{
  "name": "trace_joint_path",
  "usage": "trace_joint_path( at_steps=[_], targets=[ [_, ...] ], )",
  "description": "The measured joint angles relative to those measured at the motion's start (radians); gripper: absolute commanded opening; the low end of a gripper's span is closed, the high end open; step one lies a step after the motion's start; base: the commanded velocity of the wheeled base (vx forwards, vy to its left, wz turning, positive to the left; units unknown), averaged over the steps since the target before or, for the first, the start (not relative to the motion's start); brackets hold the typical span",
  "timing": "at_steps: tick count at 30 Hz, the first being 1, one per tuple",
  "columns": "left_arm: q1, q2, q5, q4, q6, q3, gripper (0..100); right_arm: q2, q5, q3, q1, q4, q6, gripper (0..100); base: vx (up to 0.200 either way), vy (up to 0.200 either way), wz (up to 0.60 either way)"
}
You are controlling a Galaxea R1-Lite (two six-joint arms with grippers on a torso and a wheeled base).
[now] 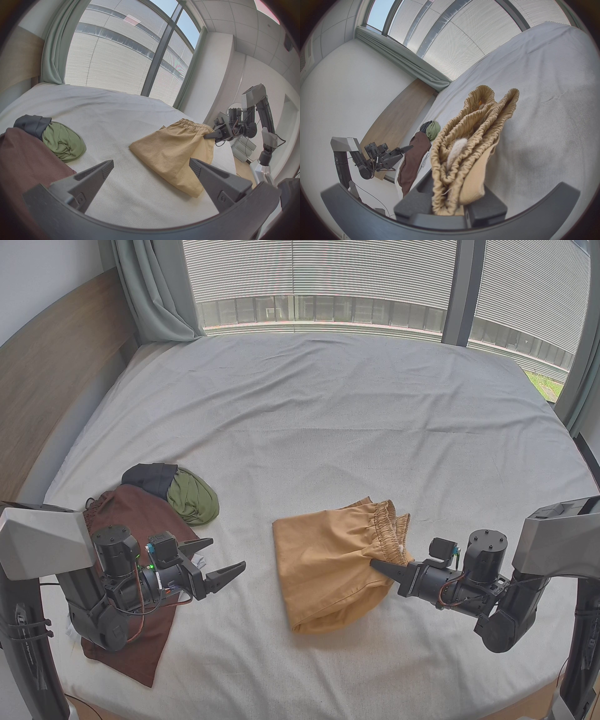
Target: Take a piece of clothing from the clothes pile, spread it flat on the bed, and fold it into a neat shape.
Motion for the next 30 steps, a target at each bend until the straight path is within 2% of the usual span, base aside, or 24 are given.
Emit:
trace_joint_path(
  at_steps=[20, 30],
  targets=[
    [0.012, -0.006, -0.004, 0.000, 0.052, 0.001, 100, -0.072, 0.000, -0.107, 0.018, 0.002, 0.120, 0, 0.000, 0.000, 0.00],
    [0.012, -0.011, -0.004, 0.000, 0.052, 0.002, 100, -0.094, 0.009, -0.170, 0.017, 0.004, 0.147, 0, 0.000, 0.000, 0.00]
  ],
)
